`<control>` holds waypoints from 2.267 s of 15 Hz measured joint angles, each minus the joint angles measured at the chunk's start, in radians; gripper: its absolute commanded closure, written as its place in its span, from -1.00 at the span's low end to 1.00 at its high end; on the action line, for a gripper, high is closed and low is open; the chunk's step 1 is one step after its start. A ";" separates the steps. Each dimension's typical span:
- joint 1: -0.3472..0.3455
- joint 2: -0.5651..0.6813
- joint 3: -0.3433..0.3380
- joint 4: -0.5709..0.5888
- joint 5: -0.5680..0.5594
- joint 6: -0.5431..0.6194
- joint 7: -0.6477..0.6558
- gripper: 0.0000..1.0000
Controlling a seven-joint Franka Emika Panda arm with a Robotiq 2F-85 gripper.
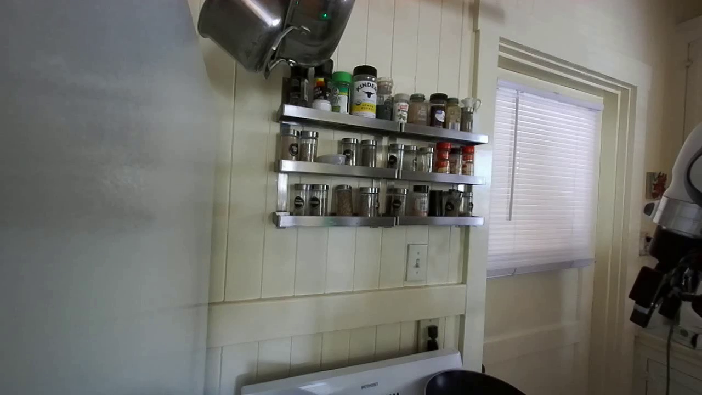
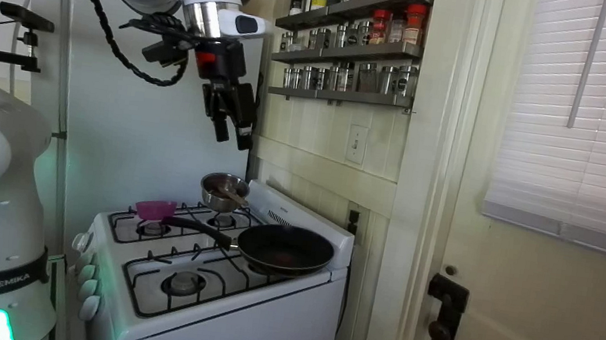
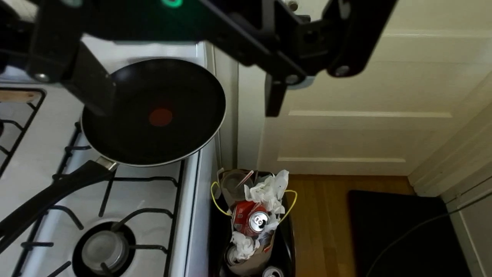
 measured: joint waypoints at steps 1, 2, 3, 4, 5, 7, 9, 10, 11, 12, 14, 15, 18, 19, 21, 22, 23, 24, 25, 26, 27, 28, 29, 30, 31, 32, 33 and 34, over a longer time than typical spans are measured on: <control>0.000 0.008 -0.003 0.004 0.008 0.003 0.027 -1.00; 0.000 0.021 -0.005 0.009 0.022 0.013 0.055 -1.00; 0.000 0.040 -0.007 0.017 0.040 0.027 0.080 -1.00; 0.001 0.066 -0.008 0.029 0.062 0.043 0.101 -1.00; 0.005 0.096 -0.008 0.042 0.089 0.059 0.115 -1.00; 0.025 0.169 -0.014 0.081 0.152 0.077 0.118 -1.00; 0.069 0.248 -0.027 0.132 0.227 0.074 0.095 -1.00; 0.093 0.286 -0.034 0.156 0.265 0.065 0.077 -1.00; 0.115 0.324 -0.040 0.177 0.303 0.049 0.057 -1.00; 0.133 0.360 -0.046 0.196 0.340 0.029 0.036 -1.00; 0.156 0.428 -0.054 0.231 0.408 -0.022 -0.012 -1.00; 0.163 0.457 -0.054 0.248 0.429 -0.040 -0.048 -1.00; 0.149 0.480 -0.037 0.259 0.432 -0.042 -0.055 -1.00; 0.146 0.478 -0.035 0.259 0.432 -0.042 -0.055 -1.00; 0.140 0.476 -0.033 0.261 0.440 -0.042 -0.047 -1.00; 0.140 0.481 -0.030 0.266 0.472 -0.042 -0.035 -1.00; 0.142 0.493 -0.023 0.278 0.514 -0.055 -0.010 -1.00; 0.147 0.513 -0.015 0.295 0.558 -0.079 0.013 -1.00; 0.154 0.540 -0.004 0.316 0.602 -0.101 0.036 -1.00; 0.162 0.574 0.010 0.338 0.643 -0.123 0.053 -1.00; 0.173 0.613 0.025 0.360 0.682 -0.148 0.063 -1.00; 0.180 0.653 0.041 0.380 0.715 -0.173 0.073 -1.00; 0.183 0.694 0.058 0.399 0.743 -0.199 0.085 -1.00; 0.184 0.732 0.073 0.417 0.764 -0.227 0.100 -1.00; 0.182 0.767 0.083 0.433 0.780 -0.258 0.116 -1.00; 0.180 0.800 0.091 0.450 0.796 -0.293 0.134 -1.00; 0.174 0.820 0.100 0.459 0.798 -0.298 0.134 -1.00; 0.168 0.825 0.107 0.461 0.798 -0.297 0.132 -1.00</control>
